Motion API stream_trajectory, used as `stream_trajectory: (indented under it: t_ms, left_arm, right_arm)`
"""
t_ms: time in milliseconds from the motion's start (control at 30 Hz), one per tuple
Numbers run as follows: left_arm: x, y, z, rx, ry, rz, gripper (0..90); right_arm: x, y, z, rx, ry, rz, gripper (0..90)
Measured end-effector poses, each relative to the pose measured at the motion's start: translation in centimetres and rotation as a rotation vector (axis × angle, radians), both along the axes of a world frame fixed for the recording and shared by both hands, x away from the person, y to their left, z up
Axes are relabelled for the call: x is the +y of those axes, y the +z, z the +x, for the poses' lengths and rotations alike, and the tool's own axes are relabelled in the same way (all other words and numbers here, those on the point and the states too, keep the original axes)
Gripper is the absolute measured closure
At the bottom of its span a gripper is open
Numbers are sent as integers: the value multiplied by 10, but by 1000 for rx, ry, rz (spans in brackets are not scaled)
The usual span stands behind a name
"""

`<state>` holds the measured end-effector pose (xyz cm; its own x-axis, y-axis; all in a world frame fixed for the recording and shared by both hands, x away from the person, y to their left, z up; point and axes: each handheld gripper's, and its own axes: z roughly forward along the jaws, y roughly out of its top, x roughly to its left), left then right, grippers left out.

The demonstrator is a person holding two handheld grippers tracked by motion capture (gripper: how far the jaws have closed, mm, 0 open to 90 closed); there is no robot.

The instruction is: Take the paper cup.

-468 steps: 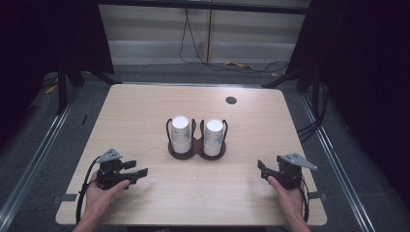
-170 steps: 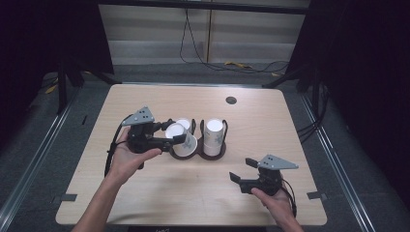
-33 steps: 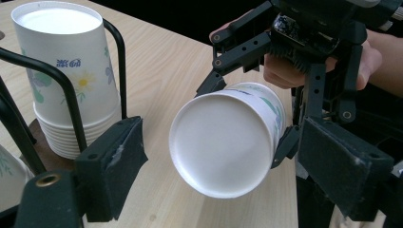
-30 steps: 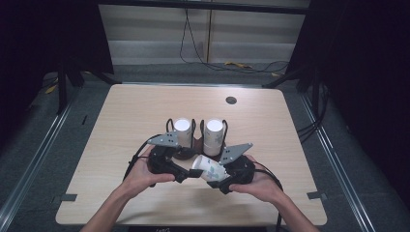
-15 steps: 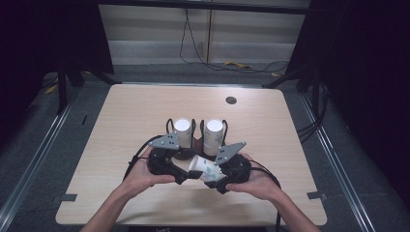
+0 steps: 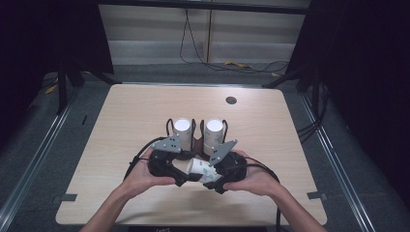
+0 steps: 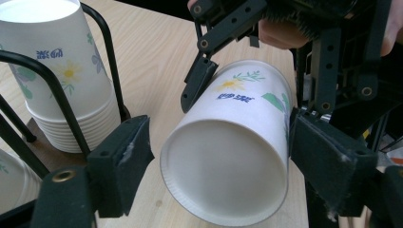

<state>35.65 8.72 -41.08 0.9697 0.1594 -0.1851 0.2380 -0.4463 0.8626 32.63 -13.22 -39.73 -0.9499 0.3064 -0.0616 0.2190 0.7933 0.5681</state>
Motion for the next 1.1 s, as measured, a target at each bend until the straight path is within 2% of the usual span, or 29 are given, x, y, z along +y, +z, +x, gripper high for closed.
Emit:
stream_trajectory:
  t_ms: [233,333,367,500,700,767,1100]
  left_arm:
    - [-5,-1,-3,-25,-32,45,239]
    - [-6,-2,-4,-39,-52,74,251]
    - [-7,-4,-4,-46,-64,95,253]
    - [-8,-5,-6,-59,-76,120,269]
    - [-8,-5,-6,-57,-93,149,279]
    - [-9,-5,-7,-65,-110,180,281]
    - [-13,-9,-8,-79,-124,219,285]
  right_arm:
    - [5,0,0,0,22,-27,274]
    - [6,-1,0,2,27,-33,274]
    - [7,-2,0,-1,30,-37,274]
    - [8,-3,-1,-3,39,-45,274]
    - [9,-5,-2,4,49,-67,276]
    - [9,-6,-2,11,53,-71,275]
    - [13,-10,-3,5,69,-93,275]
